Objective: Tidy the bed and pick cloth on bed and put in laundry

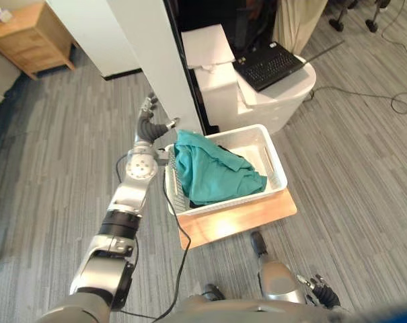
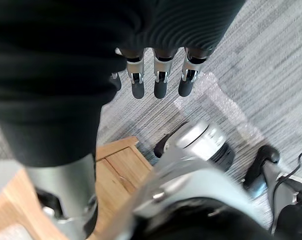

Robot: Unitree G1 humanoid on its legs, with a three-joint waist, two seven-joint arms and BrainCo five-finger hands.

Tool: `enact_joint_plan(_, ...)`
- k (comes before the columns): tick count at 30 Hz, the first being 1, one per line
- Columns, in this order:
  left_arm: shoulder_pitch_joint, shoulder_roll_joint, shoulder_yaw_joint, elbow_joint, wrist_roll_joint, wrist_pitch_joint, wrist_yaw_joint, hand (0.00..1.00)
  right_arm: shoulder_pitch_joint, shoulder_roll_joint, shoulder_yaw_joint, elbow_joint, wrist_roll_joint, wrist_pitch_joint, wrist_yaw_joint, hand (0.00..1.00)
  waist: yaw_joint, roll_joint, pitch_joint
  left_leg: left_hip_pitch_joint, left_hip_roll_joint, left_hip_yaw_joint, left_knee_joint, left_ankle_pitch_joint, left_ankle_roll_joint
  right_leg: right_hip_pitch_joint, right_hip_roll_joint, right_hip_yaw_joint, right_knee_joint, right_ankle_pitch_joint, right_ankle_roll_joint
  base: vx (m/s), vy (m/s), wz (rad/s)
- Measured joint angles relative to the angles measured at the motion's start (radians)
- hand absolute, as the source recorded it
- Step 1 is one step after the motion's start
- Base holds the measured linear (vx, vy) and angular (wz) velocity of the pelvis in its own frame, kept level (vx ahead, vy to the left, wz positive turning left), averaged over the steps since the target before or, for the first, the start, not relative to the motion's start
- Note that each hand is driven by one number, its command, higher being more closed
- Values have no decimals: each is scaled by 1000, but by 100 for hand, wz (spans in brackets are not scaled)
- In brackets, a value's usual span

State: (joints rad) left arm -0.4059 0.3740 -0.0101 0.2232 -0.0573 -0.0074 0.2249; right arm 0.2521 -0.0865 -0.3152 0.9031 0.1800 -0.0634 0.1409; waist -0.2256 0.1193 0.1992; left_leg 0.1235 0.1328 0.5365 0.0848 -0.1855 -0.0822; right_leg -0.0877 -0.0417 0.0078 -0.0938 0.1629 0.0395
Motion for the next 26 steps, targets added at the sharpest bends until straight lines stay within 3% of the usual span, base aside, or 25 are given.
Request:
enact_joint_plan(7,194,-29,72,-84,-205,-28,-75,0,22,-1,-4,16,-9,-11,-6,0,29,-9,-56,21,-13,-43,-30,18,7,38,-14,-45,-4,-9,-3,-66,-17,19)
enact_joint_plan(9,297,-67,104,-82,-292,-26,-100,0,23,-1,9,16,-9,-9,-8,0,41,-20,-65,33,-19,-56,-41,23,8,53,-19,-55,-7,-21,3,-75,-27,16)
enact_joint_plan(11,387,-109,103,-68,-307,-22,-120,0,28,-1,12,16,-9,-2,-9,0,57,-33,-74,38,-19,-58,-45,25,8,57,-19,-57,-7,-25,3,-57,-31,3)
enact_joint_plan(12,441,-135,103,-36,-326,-14,-138,0,31,2,19,16,-9,2,-11,0,76,-37,-80,38,-19,-61,-45,26,7,58,-19,-59,-7,-25,2,-47,-33,6)
enact_joint_plan(17,595,-223,130,281,-388,7,-224,0,34,9,27,17,-9,0,-13,0,108,-59,-106,46,-16,-73,-49,27,6,71,-18,-69,-7,-33,2,-19,-26,8)
enact_joint_plan(21,707,-311,224,569,-384,-14,-290,0,55,32,0,25,-26,-29,3,0,143,-76,-125,94,-12,-81,-67,24,2,118,-14,-80,-7,-51,6,9,-11,8)
enact_joint_plan(23,725,-330,269,655,-323,-43,-287,0,57,40,-23,29,-28,-34,9,0,161,-80,-130,104,-13,-80,-75,23,1,125,-13,-82,-7,-56,6,0,-4,2)
enact_joint_plan(26,734,-350,345,731,-261,-13,-250,0,57,50,-46,38,-25,-30,14,0,174,-81,-140,104,-12,-83,-83,23,0,125,-13,-93,-7,-61,5,-8,-16,6)
